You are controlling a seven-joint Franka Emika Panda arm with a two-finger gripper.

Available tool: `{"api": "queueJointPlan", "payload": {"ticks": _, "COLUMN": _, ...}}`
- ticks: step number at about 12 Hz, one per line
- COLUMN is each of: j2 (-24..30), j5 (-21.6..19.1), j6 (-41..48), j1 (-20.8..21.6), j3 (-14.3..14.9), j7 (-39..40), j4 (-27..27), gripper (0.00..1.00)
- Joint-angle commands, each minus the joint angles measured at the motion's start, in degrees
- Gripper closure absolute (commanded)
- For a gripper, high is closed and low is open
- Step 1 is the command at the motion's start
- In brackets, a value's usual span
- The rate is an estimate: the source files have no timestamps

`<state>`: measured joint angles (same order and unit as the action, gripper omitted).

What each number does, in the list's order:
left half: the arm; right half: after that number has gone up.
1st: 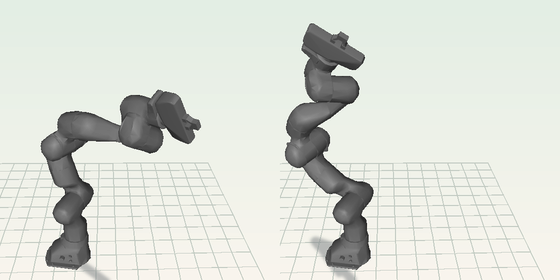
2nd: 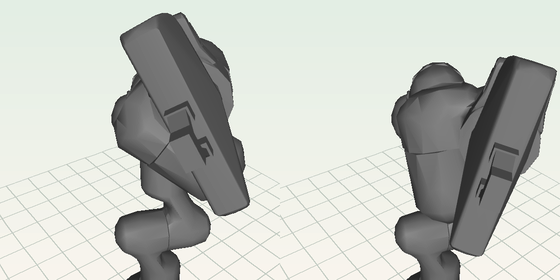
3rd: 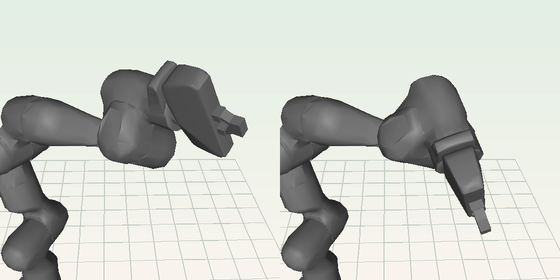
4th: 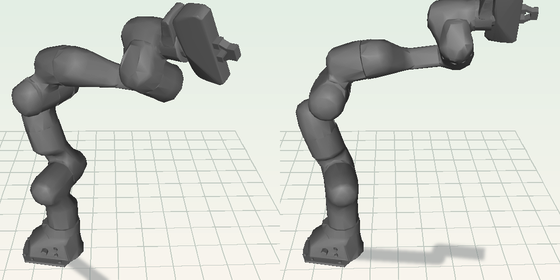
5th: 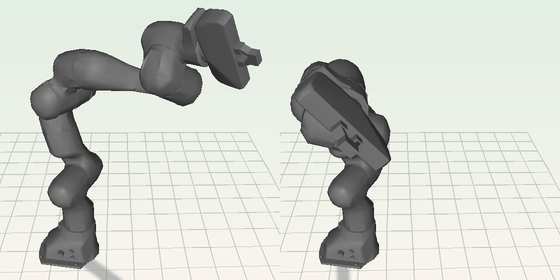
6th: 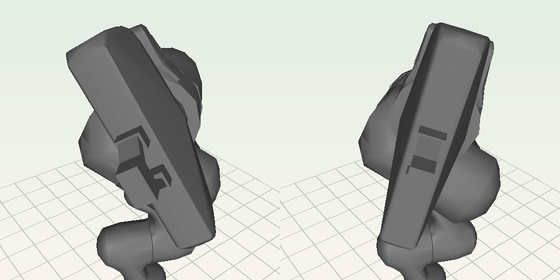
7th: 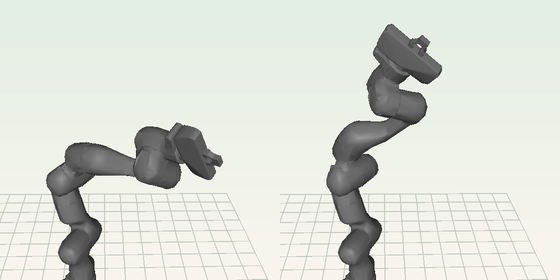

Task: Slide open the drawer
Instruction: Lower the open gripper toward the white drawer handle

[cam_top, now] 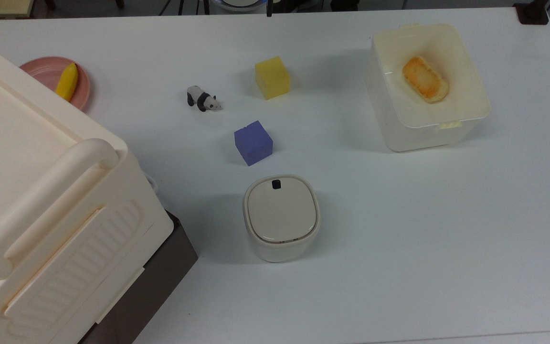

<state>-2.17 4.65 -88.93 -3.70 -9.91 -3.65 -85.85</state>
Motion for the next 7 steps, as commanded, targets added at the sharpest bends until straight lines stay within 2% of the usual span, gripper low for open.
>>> {"api": "queueJointPlan", "payload": {"ticks": 1, "j2": -0.5, "j5": -1.0, "j6": -2.3, "j1": -1.2, "j3": 0.5, "j7": 0.2, "j4": -1.0, "gripper": 0.00}}
{"api": "queueJointPlan", "payload": {"ticks": 3, "j2": -1.9, "j5": -0.3, "j6": -5.3, "j1": -2.1, "j3": 0.5, "j7": 0.6, "j4": -2.0, "gripper": 0.00}}
{"api": "queueJointPlan", "payload": {"ticks": 4, "j2": -3.1, "j5": 2.0, "j6": -7.3, "j1": -2.4, "j3": 0.4, "j7": 0.5, "j4": -3.2, "gripper": 0.00}}
{"api": "queueJointPlan", "payload": {"ticks": 6, "j2": -3.7, "j5": 9.6, "j6": -14.6, "j1": -2.6, "j3": 0.2, "j7": 0.0, "j4": -8.1, "gripper": 0.00}}
{"api": "queueJointPlan", "payload": {"ticks": 7, "j2": -4.2, "j5": 10.9, "j6": -18.3, "j1": -3.3, "j3": 0.3, "j7": 0.0, "j4": -9.4, "gripper": 0.00}}
